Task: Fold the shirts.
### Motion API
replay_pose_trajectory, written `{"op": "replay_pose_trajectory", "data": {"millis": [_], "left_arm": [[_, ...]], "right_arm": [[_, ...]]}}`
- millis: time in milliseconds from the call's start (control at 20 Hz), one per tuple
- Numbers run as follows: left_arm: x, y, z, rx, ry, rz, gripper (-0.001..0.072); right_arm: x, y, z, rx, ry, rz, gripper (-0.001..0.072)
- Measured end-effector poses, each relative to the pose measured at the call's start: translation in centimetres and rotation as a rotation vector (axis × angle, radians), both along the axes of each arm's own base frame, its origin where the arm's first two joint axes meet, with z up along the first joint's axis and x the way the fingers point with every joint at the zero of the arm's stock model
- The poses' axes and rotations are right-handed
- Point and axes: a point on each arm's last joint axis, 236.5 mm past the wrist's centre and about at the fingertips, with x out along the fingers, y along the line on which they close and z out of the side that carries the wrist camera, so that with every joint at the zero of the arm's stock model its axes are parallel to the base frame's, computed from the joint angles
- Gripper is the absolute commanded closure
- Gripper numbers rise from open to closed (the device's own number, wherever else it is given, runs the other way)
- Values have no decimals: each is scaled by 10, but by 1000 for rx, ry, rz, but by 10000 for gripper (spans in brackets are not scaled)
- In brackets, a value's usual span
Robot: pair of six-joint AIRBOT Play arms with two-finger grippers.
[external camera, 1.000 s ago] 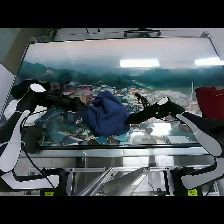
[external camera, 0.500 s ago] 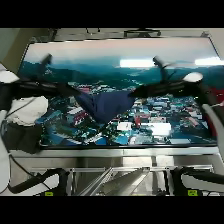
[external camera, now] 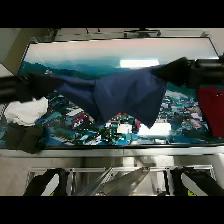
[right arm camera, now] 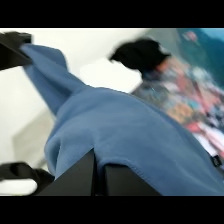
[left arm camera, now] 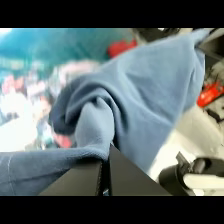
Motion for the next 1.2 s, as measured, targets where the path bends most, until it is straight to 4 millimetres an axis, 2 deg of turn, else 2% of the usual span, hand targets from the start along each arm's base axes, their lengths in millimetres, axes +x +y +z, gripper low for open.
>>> {"op": "replay_pose_trajectory", "data": {"millis": [150,300,400,450,500,550,600,700,850,1000,1200], "left_arm": [[-14,-16,-66,-4,143,-8,689],[-24,-34,-148,-7,304,12,689],[-29,-41,-199,14,398,35,689],[-32,-43,-223,28,445,41,689],[-35,-44,-242,45,486,41,690],[-38,-44,-260,65,520,37,689],[-41,-45,-274,80,552,28,690],[-44,-47,-290,101,596,3,689],[-49,-52,-302,123,651,-65,690],[-48,-56,-310,135,689,-116,690],[-43,-59,-321,144,733,-155,690]], "right_arm": [[-6,13,-56,-92,126,20,689],[-11,29,-127,-150,281,43,689],[-13,30,-176,-209,370,44,680],[-14,26,-199,-256,408,41,540],[-16,20,-219,-312,449,34,306],[-19,10,-241,-384,487,19,171],[-23,-4,-260,-468,524,2,123],[-25,-31,-288,-608,571,-52,123],[-21,-57,-303,-728,587,-116,110],[-1,-55,-298,-708,537,-168,110],[28,-25,-302,-592,498,-147,111]]}}
